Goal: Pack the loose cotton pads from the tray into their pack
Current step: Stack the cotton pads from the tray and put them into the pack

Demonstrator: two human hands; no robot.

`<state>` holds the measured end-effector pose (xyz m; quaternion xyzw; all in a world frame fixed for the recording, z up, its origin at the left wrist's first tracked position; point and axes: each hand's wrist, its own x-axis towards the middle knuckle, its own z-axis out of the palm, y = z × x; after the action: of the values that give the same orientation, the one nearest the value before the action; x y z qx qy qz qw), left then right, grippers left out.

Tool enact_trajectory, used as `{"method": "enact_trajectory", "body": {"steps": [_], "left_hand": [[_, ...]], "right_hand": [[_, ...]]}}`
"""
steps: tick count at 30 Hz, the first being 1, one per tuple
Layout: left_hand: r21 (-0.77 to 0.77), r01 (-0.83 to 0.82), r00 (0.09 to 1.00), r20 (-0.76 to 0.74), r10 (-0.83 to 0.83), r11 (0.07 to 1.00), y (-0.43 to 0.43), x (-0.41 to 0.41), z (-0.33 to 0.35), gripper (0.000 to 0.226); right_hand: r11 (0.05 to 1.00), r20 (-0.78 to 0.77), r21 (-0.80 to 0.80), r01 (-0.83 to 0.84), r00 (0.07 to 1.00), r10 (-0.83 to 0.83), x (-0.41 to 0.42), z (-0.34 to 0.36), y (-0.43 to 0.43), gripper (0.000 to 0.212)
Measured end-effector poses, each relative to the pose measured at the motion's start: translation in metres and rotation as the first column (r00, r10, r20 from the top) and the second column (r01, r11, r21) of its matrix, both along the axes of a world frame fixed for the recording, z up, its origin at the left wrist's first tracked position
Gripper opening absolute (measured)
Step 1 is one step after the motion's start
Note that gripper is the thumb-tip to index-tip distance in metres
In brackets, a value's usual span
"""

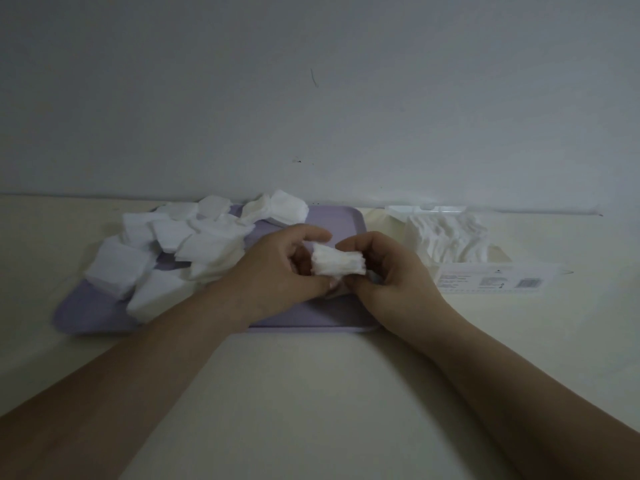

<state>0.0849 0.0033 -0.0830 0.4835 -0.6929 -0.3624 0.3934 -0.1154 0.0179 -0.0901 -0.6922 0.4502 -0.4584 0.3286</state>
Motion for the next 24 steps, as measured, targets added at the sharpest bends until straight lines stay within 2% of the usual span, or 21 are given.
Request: {"method": "enact_trajectory", "body": {"steps": [2,4,6,10,14,17,21,24], "left_hand": [[-0.028,0.001,1.000,0.014,-0.001,1.000,0.000,-0.001,0.001,0.033],[-0.020,-0.012,1.000,0.013,0.012,1.000,0.000,-0.001,0.001,0.026],[0.021,0.017,1.000,0.009,-0.017,1.000,-0.001,-0.001,0.001,0.032],[0.053,0.057,0.998,-0.006,-0.057,0.997,-0.001,-0.004,-0.001,0.039],[0.037,0.055,0.998,0.023,-0.056,0.998,-0.004,-0.002,-0.003,0.040],[0.032,0.052,0.997,0.055,-0.054,0.998,-0.002,-0.005,-0.002,0.036],[-0.003,0.031,0.979,0.203,-0.030,1.000,0.000,-0.011,-0.001,0.031],[-0.025,0.015,0.978,0.209,-0.010,1.000,-0.001,-0.008,-0.003,0.025]], "right_hand": [[1.000,-0.022,0.018,0.012,1.000,-0.012,0.001,-0.001,0.000,0.047],[0.996,0.038,0.090,0.001,0.999,-0.005,0.002,0.001,0.001,0.057],[0.990,0.069,0.143,-0.011,0.998,0.001,0.005,0.004,0.003,0.057],[0.985,-0.067,0.149,0.088,0.995,-0.079,0.014,0.009,0.003,0.042],[0.980,-0.060,0.165,0.108,0.993,-0.099,0.017,0.009,0.000,0.039],[0.974,-0.052,0.196,0.111,0.993,-0.102,0.019,0.010,0.000,0.040],[0.968,0.002,0.241,0.072,0.997,-0.075,0.020,0.013,0.001,0.040],[0.970,0.016,0.240,0.034,0.999,-0.039,0.019,0.014,0.004,0.038]]}}
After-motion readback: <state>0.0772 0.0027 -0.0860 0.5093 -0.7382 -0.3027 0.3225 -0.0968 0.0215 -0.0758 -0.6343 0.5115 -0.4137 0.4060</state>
